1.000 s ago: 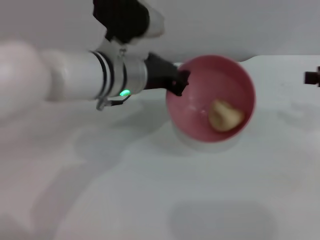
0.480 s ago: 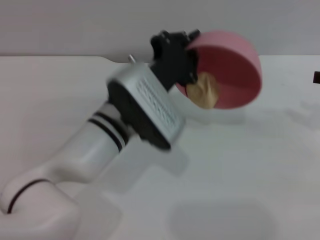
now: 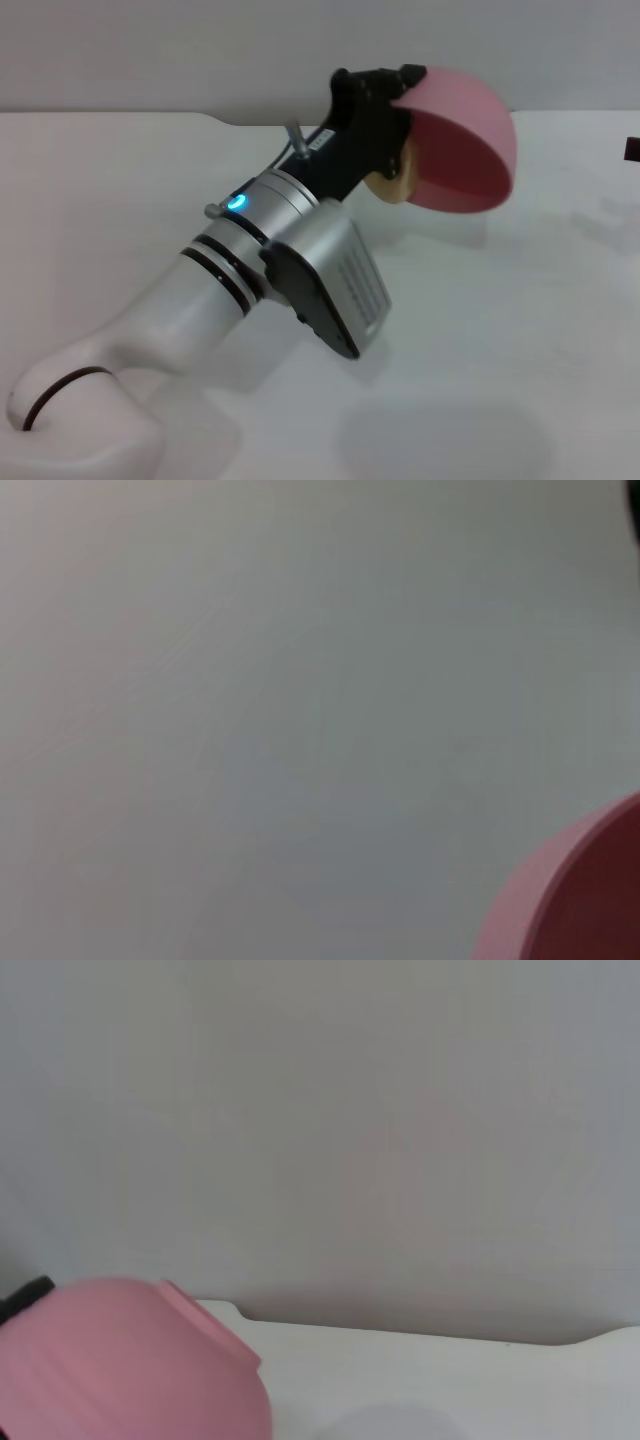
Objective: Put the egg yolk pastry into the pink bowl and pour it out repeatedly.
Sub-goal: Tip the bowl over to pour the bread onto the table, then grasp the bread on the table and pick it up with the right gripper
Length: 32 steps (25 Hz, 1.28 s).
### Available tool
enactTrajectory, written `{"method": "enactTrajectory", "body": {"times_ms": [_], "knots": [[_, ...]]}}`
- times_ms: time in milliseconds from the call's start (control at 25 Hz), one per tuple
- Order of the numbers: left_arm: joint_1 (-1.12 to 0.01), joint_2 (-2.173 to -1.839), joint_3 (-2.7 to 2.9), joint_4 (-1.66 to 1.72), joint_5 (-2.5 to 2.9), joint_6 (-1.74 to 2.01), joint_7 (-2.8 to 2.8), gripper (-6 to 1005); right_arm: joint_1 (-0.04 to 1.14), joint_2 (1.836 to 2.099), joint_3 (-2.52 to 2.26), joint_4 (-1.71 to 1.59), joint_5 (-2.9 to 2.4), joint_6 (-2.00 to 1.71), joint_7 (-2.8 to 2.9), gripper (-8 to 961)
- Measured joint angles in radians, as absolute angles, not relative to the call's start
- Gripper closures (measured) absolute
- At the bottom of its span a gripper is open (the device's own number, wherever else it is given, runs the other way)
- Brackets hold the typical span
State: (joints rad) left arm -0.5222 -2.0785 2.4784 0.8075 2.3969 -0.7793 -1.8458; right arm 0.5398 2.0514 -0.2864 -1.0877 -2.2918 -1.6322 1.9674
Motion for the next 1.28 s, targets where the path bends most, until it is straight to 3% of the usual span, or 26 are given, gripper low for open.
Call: {"method": "enactTrajectory", "body": {"times_ms": [960,1120,1200,1240,1280], "knots": [[-0.554,-2.079,2.529,0.761,2.265,-0.864,-1.802,1001,0.532,2.062,-0.295,-1.064,-2.274,-1.688,1.981,402],[-0.55,-2.072,2.333,0.879,2.048,-0.684,-1.934,1001,0.533,2.062,-0.35,-1.064,-2.275,-1.697,1.978,405],[-0.543,-2.068,2.181,0.937,1.99,-0.509,-1.948,1001,0.534,2.062,-0.395,-1.064,-2.278,-1.699,1.977,407],[-0.542,-2.065,1.936,0.979,1.953,-0.19,-1.95,1001,0.538,2.064,-0.457,-1.06,-2.28,-1.7,1.978,408],[-0.542,-2.065,1.936,0.979,1.953,-0.19,-1.95,1001,0.538,2.064,-0.457,-1.06,-2.28,-1.7,1.978,408]]}}
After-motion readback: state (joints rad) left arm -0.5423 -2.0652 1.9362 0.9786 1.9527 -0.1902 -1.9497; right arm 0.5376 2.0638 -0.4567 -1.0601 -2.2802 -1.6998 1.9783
